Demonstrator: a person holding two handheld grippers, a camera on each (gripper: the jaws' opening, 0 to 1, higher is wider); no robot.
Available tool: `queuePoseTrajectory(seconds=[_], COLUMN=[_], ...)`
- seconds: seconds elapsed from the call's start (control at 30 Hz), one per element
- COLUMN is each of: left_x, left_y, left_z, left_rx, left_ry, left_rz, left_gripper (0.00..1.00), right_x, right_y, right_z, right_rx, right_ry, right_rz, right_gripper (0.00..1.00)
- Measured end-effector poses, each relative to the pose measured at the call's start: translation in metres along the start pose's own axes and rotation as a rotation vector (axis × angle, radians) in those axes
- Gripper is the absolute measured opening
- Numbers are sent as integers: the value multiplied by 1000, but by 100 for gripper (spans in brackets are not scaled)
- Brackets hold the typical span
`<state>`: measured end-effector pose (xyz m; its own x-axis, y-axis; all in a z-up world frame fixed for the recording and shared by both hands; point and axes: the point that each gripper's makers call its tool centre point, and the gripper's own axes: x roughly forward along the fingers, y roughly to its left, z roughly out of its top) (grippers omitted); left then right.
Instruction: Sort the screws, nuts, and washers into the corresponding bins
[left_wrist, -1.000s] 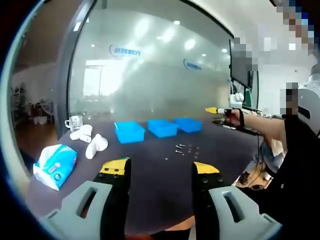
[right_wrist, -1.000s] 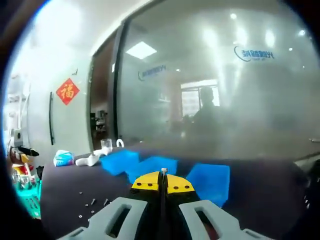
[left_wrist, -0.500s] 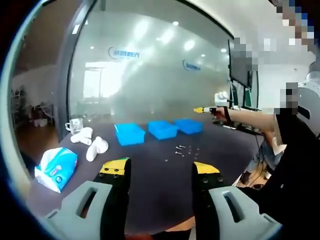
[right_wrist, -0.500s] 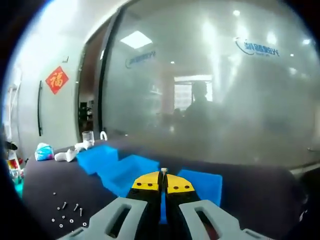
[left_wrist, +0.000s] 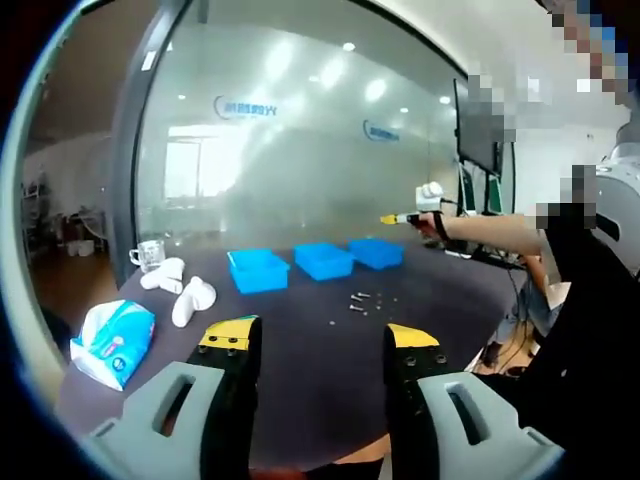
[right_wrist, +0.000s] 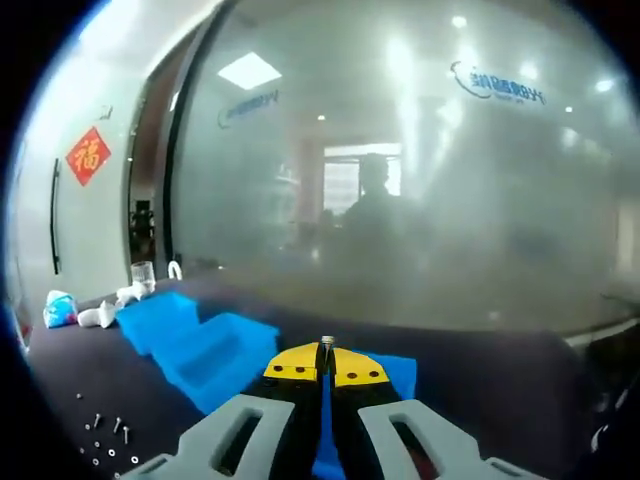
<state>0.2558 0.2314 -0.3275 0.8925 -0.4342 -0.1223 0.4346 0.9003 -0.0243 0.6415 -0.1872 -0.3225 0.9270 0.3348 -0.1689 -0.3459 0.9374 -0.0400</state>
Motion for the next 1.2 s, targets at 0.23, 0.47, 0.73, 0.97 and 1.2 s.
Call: queuePoseTrajectory(seconds=[0.23,0.47,0.73,0.97,1.2], left_x=[1,0,-1,1,4], left_y=[0,-1,-1,-3,-3], left_z=[1,-1,0,1,-1], left_rx=[-1,2,0,-4,-7], left_ry=[-3,6,1,-3,-2], left_rz=[2,6,7,-2,-7], left_gripper=[48,49,49,49,49], right_x=[0,0,-9,-28,-57], right_y=[3,5,2,11,33], right_z=[-3,-5,-5,-10,-11], right_rx=[-9,-22,-7,6,9], right_ry=[5,0,-20,-24,-47], right_rz=[-1,-12,-28,-15,36], right_gripper=[0,7,19,20,20])
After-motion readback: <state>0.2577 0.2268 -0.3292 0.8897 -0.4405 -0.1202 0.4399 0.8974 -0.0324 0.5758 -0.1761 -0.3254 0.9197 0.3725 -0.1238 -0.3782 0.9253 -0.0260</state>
